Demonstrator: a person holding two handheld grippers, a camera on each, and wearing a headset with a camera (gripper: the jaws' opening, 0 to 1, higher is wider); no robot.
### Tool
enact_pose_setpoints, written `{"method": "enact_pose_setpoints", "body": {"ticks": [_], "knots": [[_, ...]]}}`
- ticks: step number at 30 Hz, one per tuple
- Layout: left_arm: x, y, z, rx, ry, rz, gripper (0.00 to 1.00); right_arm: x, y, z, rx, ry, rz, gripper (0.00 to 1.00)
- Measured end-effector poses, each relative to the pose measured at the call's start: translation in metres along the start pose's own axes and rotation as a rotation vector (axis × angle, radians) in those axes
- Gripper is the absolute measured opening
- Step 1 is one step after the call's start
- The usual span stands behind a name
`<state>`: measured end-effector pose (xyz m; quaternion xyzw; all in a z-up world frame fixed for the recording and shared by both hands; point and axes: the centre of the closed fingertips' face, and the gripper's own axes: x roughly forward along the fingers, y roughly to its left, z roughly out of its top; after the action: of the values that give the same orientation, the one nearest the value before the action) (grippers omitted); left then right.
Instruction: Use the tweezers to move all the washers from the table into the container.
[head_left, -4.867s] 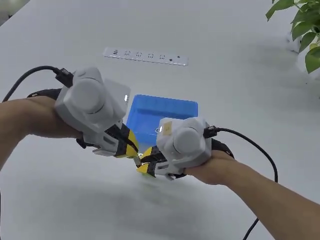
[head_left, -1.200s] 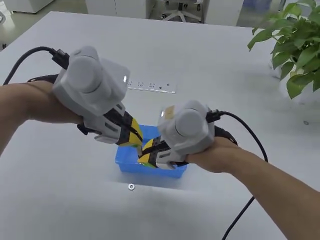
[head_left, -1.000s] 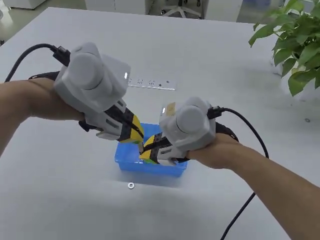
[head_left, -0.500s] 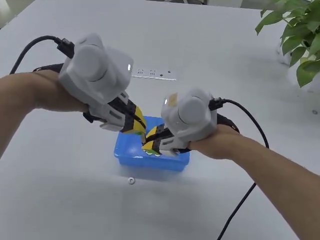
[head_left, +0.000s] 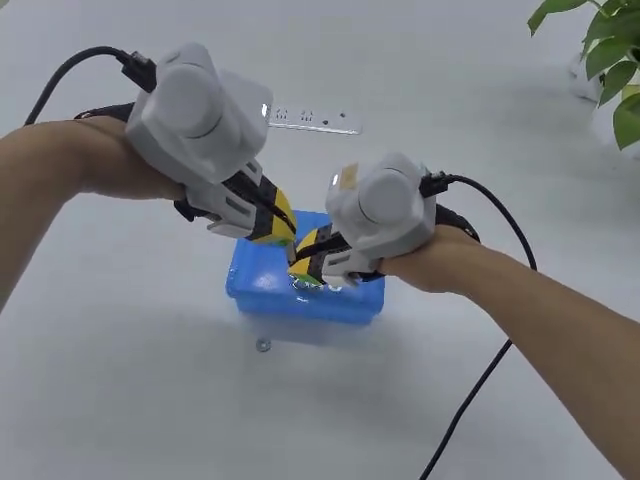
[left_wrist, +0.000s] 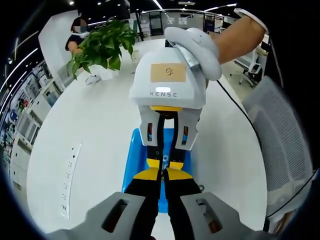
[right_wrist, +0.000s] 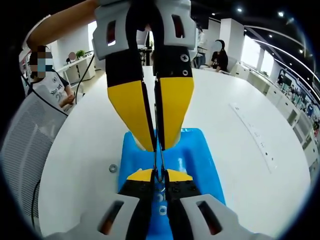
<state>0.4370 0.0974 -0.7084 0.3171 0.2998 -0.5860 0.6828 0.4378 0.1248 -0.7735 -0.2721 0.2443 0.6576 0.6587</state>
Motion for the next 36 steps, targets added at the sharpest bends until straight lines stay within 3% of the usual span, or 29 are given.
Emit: {"method": "enact_pose_setpoints", "body": {"ticks": [16, 36], "knots": [[0.0083, 0.0105, -0.0082, -0.015, -0.013, 0.006, 0.06, 0.0083, -0.0101, -0.0064, 0.01, 0.002, -0.003, 0.09], [0.0023, 0.0068, -0.0049, -0.007, -0.008, 0.012, 0.06, 0.0052, -0.0089, -0.0015, -0.007, 0.002, -0.008, 0.1]]}}
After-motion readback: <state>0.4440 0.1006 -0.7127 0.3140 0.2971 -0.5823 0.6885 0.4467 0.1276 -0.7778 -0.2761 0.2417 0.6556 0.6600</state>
